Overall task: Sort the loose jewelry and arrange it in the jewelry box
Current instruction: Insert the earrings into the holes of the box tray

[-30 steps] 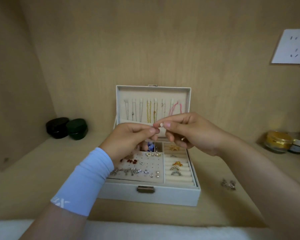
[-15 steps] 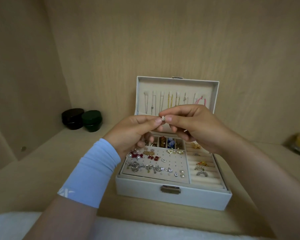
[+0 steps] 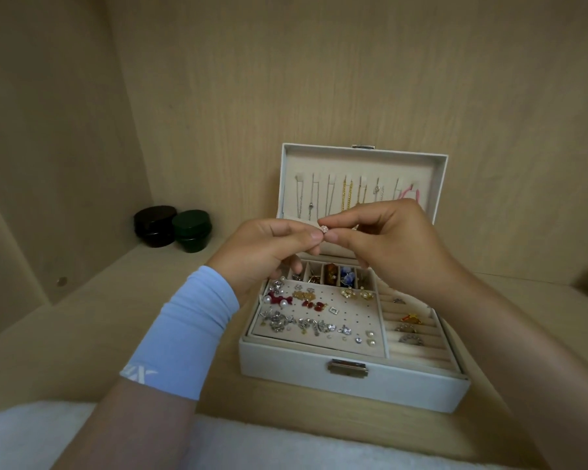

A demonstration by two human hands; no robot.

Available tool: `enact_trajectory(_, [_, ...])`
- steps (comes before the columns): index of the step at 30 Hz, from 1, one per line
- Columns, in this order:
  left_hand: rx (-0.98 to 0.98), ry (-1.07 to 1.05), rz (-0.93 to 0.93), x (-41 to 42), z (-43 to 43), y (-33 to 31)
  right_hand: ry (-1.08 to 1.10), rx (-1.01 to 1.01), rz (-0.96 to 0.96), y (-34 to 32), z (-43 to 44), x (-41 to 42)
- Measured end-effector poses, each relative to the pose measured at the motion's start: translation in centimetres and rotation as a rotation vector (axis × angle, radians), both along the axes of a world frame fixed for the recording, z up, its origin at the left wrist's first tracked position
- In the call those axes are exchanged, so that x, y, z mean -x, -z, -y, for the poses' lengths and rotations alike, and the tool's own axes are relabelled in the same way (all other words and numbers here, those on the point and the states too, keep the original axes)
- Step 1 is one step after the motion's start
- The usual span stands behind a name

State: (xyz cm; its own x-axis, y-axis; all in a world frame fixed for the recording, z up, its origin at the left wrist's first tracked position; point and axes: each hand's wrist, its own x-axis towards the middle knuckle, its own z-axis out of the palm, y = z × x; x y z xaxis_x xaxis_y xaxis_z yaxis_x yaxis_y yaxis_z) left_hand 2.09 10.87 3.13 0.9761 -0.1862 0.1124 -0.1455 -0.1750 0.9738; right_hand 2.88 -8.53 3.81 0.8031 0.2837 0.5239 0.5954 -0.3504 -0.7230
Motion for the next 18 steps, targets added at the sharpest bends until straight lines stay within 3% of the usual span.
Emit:
enact_trajectory(6, [-0.122,-0.006,0.015,0.1,-0.3,-0.1,0.037,0.211,0.108,0.6,0.7,-0.8])
enact_trajectory(12, [-0.148,-0.098,0.072,-0.5,-1.1,0.4,0.056,0.779,0.095,1.3,0.5,-1.2])
enact_trajectory(18, [-0.133,-0.061,0.103,-0.5,-1.4,0.6,0.049,0.948,0.146,0.7,-0.7,-0.9])
